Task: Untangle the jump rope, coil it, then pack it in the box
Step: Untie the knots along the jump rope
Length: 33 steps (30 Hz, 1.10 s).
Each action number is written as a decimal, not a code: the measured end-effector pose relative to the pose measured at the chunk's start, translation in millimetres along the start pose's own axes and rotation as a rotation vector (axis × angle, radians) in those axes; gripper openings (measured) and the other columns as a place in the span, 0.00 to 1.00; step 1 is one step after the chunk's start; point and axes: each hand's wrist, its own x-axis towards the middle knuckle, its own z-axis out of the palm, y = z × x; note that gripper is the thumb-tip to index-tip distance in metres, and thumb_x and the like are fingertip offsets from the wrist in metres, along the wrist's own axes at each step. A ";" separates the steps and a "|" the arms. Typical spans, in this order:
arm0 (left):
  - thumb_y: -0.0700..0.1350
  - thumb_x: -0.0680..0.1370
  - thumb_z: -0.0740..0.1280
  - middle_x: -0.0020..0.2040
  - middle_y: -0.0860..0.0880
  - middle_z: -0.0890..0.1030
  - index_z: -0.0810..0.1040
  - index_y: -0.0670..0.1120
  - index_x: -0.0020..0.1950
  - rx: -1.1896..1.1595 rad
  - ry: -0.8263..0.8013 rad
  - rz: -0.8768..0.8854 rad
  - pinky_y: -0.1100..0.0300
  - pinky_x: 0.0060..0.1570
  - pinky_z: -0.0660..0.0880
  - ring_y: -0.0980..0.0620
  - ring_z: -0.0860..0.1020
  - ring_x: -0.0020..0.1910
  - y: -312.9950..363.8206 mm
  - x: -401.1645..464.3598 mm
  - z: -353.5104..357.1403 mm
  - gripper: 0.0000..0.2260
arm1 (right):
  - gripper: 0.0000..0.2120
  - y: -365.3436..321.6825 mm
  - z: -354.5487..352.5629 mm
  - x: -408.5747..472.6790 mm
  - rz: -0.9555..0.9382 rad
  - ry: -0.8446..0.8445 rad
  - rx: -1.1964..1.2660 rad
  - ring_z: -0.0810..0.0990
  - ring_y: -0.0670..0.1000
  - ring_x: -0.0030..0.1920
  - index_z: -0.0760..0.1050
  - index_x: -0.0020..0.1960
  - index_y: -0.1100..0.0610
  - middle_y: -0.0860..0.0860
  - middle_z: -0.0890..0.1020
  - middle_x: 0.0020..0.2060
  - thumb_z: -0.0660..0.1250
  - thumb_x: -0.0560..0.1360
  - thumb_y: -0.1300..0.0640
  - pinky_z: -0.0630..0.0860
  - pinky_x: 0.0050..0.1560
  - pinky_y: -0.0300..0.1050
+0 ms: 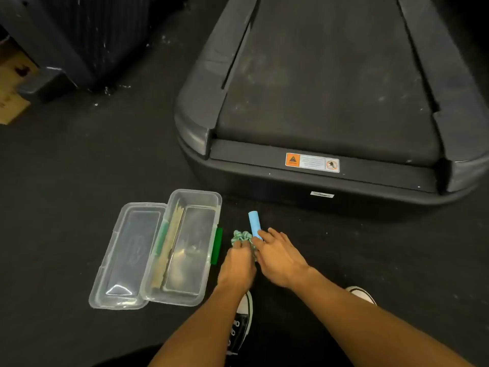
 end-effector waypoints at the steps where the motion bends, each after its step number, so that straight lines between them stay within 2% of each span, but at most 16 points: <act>1: 0.42 0.82 0.64 0.67 0.43 0.73 0.69 0.44 0.72 0.013 0.003 -0.027 0.54 0.59 0.78 0.48 0.78 0.60 -0.6 6.5 1.9 0.19 | 0.26 0.3 1.5 6.1 0.007 -0.023 -0.006 0.56 0.59 0.79 0.58 0.78 0.54 0.56 0.61 0.78 0.58 0.82 0.54 0.54 0.78 0.59; 4: 0.42 0.80 0.67 0.69 0.42 0.70 0.65 0.44 0.74 0.065 0.047 -0.079 0.53 0.61 0.77 0.48 0.76 0.62 -3.7 20.9 4.5 0.23 | 0.26 3.0 10.7 23.6 0.034 -0.080 -0.001 0.65 0.59 0.74 0.62 0.76 0.54 0.56 0.67 0.74 0.62 0.80 0.56 0.64 0.73 0.59; 7: 0.42 0.80 0.68 0.68 0.42 0.69 0.66 0.45 0.72 0.052 0.031 -0.143 0.53 0.59 0.78 0.47 0.76 0.61 -6.7 31.8 11.9 0.22 | 0.24 6.2 22.1 39.9 0.044 -0.102 0.028 0.67 0.59 0.71 0.65 0.73 0.54 0.55 0.69 0.72 0.63 0.78 0.58 0.69 0.69 0.59; 15: 0.43 0.79 0.70 0.69 0.43 0.68 0.65 0.45 0.71 0.012 0.084 -0.148 0.53 0.54 0.81 0.47 0.79 0.56 -10.5 42.8 25.7 0.23 | 0.26 14.4 38.7 71.8 0.027 -0.128 0.095 0.63 0.60 0.71 0.60 0.77 0.53 0.49 0.61 0.77 0.58 0.80 0.52 0.67 0.69 0.61; 18: 0.42 0.79 0.70 0.69 0.44 0.68 0.63 0.46 0.72 -0.105 0.112 -0.159 0.52 0.56 0.80 0.47 0.79 0.57 -13.5 44.4 25.9 0.25 | 0.25 19.2 39.2 74.9 0.070 -0.164 0.068 0.63 0.61 0.69 0.61 0.76 0.52 0.50 0.59 0.77 0.54 0.80 0.48 0.67 0.68 0.62; 21: 0.40 0.78 0.70 0.71 0.46 0.68 0.60 0.46 0.76 -0.276 0.135 -0.173 0.57 0.57 0.76 0.48 0.77 0.62 -17.1 45.3 22.4 0.29 | 0.24 22.4 35.9 73.0 0.126 -0.169 0.099 0.62 0.62 0.69 0.66 0.72 0.54 0.54 0.58 0.75 0.53 0.80 0.45 0.67 0.68 0.62; 24: 0.35 0.75 0.70 0.67 0.45 0.72 0.63 0.46 0.74 -0.547 0.148 -0.238 0.56 0.58 0.74 0.46 0.76 0.63 -18.4 47.9 15.8 0.30 | 0.21 27.6 32.7 69.8 0.172 -0.146 0.168 0.63 0.62 0.68 0.70 0.68 0.58 0.54 0.60 0.73 0.55 0.80 0.48 0.68 0.67 0.60; 26: 0.32 0.73 0.69 0.59 0.45 0.76 0.66 0.46 0.72 -0.695 0.126 -0.298 0.55 0.58 0.76 0.47 0.78 0.59 -17.5 51.1 6.6 0.29 | 0.19 31.4 30.7 66.6 0.172 -0.126 0.206 0.65 0.63 0.68 0.71 0.66 0.58 0.54 0.62 0.72 0.56 0.80 0.50 0.67 0.69 0.57; 29: 0.29 0.73 0.66 0.50 0.47 0.78 0.72 0.46 0.67 -0.826 0.031 -0.308 0.60 0.48 0.76 0.51 0.78 0.50 -10.9 57.7 -17.6 0.25 | 0.16 33.5 18.7 60.2 0.162 -0.080 0.235 0.69 0.61 0.66 0.72 0.65 0.58 0.54 0.67 0.69 0.59 0.79 0.54 0.68 0.67 0.54; 33: 0.30 0.73 0.64 0.50 0.44 0.79 0.77 0.46 0.59 -0.960 -0.127 -0.185 0.57 0.42 0.78 0.47 0.79 0.47 10.9 57.3 -66.6 0.18 | 0.19 30.0 -20.2 48.5 0.159 0.087 0.287 0.71 0.60 0.64 0.68 0.67 0.57 0.55 0.70 0.67 0.63 0.77 0.59 0.75 0.60 0.55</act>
